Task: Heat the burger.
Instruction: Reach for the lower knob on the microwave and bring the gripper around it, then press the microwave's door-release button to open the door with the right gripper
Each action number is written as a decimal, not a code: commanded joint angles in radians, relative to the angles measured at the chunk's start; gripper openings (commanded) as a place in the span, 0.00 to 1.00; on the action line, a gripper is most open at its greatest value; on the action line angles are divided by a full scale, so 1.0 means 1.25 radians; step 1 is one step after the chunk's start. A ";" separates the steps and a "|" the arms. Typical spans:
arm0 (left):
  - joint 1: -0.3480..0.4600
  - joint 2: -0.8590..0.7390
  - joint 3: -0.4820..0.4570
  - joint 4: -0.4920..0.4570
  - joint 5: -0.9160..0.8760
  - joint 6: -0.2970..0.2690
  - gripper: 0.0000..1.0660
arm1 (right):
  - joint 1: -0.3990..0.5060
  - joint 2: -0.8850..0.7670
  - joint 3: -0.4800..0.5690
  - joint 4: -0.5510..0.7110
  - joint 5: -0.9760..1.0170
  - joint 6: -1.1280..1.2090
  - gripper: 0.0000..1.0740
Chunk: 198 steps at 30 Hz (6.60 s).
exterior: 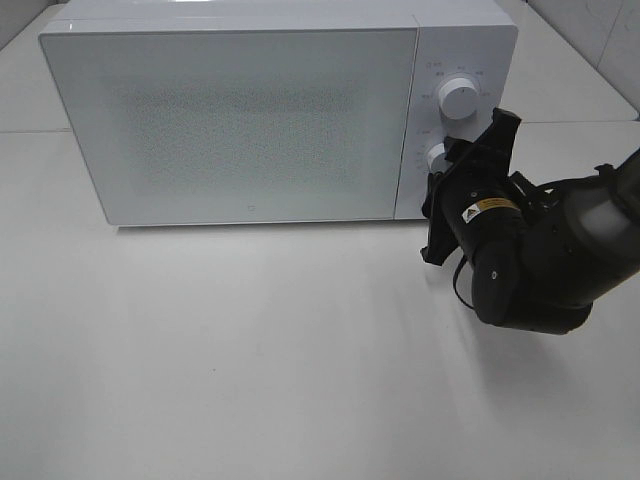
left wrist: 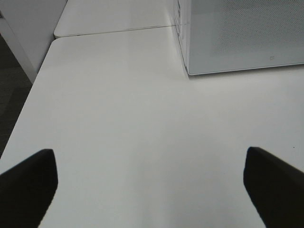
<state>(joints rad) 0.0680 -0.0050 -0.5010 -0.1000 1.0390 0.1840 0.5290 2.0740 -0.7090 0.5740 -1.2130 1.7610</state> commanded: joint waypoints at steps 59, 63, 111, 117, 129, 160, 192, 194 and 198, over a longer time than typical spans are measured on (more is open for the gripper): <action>0.000 -0.017 0.002 -0.005 -0.002 -0.002 0.95 | 0.043 -0.007 0.006 0.014 -0.176 0.051 0.70; 0.000 -0.017 0.002 -0.005 -0.002 -0.002 0.95 | 0.054 -0.035 0.045 0.042 -0.176 0.037 0.70; 0.000 -0.017 0.002 -0.005 -0.002 -0.002 0.95 | 0.103 -0.763 0.110 0.068 0.830 -1.879 0.70; 0.000 -0.017 0.002 -0.005 -0.002 -0.002 0.95 | -0.106 -0.762 0.050 -0.251 1.076 -1.581 0.71; 0.000 -0.017 0.002 -0.005 -0.002 -0.002 0.95 | -0.450 -0.766 -0.037 -0.501 1.536 -1.416 0.71; 0.000 -0.017 0.002 -0.005 -0.002 -0.002 0.95 | -0.483 -1.673 0.175 -0.465 1.739 -1.430 0.71; 0.000 -0.017 0.002 -0.005 -0.002 -0.002 0.95 | -0.482 -1.684 0.175 -0.437 1.739 -1.473 0.71; 0.000 -0.017 0.002 -0.005 -0.002 -0.002 0.95 | -0.482 -1.684 0.175 -0.437 1.739 -1.473 0.71; 0.000 -0.017 0.002 -0.005 -0.002 -0.002 0.95 | -0.482 -1.684 0.175 -0.437 1.739 -1.473 0.71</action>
<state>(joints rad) 0.0680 -0.0050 -0.5010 -0.1000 1.0390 0.1840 -0.0670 -0.0030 -0.4900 0.0260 0.9700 -0.0710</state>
